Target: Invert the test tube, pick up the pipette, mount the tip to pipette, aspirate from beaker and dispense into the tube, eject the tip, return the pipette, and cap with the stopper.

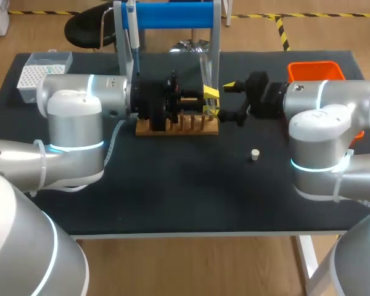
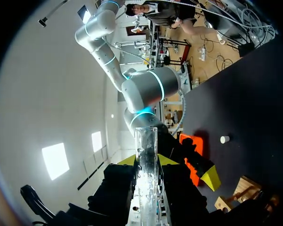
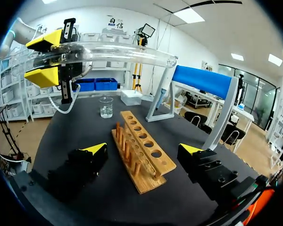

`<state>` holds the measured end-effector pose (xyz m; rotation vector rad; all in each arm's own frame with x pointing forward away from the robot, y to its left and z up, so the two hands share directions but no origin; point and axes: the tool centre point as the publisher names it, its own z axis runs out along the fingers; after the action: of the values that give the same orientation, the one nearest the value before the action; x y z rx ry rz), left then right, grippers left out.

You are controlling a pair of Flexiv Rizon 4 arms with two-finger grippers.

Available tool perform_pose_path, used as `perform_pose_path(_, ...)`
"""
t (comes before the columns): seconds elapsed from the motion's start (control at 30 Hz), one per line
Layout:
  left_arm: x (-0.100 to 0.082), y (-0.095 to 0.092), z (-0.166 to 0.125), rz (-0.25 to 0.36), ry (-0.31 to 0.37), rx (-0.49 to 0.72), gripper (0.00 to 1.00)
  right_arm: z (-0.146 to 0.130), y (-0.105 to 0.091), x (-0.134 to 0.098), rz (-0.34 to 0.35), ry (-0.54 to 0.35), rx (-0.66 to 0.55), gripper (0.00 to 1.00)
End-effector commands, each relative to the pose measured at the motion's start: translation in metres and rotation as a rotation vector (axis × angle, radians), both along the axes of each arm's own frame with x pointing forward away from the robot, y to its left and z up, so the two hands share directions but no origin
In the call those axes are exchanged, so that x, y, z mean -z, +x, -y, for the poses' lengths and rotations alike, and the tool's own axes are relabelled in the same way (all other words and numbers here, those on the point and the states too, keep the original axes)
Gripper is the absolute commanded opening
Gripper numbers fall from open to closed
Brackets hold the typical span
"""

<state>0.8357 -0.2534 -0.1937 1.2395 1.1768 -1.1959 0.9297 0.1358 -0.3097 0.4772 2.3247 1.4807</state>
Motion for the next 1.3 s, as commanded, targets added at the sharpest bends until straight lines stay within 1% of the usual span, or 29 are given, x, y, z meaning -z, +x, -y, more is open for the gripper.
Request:
perform_pose_path(0.03,0.001,0.001,0.000,0.003,-0.002,0.002,0.00,-0.003,-0.001,0.000,-0.010,-0.015,-0.004,1.00)
perform_pose_path(0.43,0.001,0.001,0.000,0.003,-0.002,0.002,0.00,-0.004,-0.002,0.001,-0.002,-0.025,-0.004,1.00)
perform_pose_path(0.47,-0.005,0.005,-0.002,-0.040,0.002,0.032,0.00,-0.004,-0.002,0.001,-0.002,-0.025,-0.004,1.00)
perform_pose_path(0.5,-0.009,0.011,-0.006,-0.126,-0.010,0.036,0.00,-0.004,-0.002,0.001,-0.002,-0.025,-0.004,1.00)
perform_pose_path(0.53,-0.012,0.018,-0.009,-0.235,-0.015,0.042,0.00,-0.004,-0.002,0.001,-0.002,-0.025,-0.004,1.00)
perform_pose_path(0.6,-0.017,0.025,-0.013,-0.381,0.005,0.079,0.00,-0.004,-0.002,0.001,-0.002,-0.025,-0.004,1.00)
perform_pose_path(0.63,-0.018,0.029,-0.014,-0.496,0.011,0.097,0.00,-0.004,-0.002,0.001,-0.002,-0.025,-0.004,1.00)
perform_pose_path(0.67,-0.021,0.031,-0.015,-0.553,-0.004,0.111,0.00,-0.004,-0.002,0.001,-0.002,-0.025,-0.004,1.00)
perform_pose_path(0.7,-0.024,0.033,-0.017,-0.649,-0.002,0.102,0.00,-0.004,-0.002,0.001,-0.002,-0.025,-0.004,1.00)
perform_pose_path(0.73,-0.024,0.036,-0.019,-0.779,-0.026,0.111,0.00,-0.004,-0.002,0.001,-0.002,-0.025,-0.004,1.00)
perform_pose_path(0.77,-0.026,0.037,-0.020,-0.846,-0.043,0.130,0.00,-0.004,-0.002,0.001,-0.002,-0.025,-0.004,1.00)
perform_pose_path(0.8,-0.029,0.037,-0.021,-0.901,-0.020,0.125,0.00,-0.004,-0.002,0.001,-0.002,-0.025,-0.004,1.00)
perform_pose_path(0.83,-0.034,0.038,-0.018,-0.928,0.001,0.133,0.00,-0.004,-0.002,0.001,-0.002,-0.025,-0.004,1.00)
perform_pose_path(1.3,-0.034,0.038,-0.018,-0.928,0.001,0.133,0.00,-0.004,-0.002,0.001,-0.002,-0.025,-0.004,1.00)
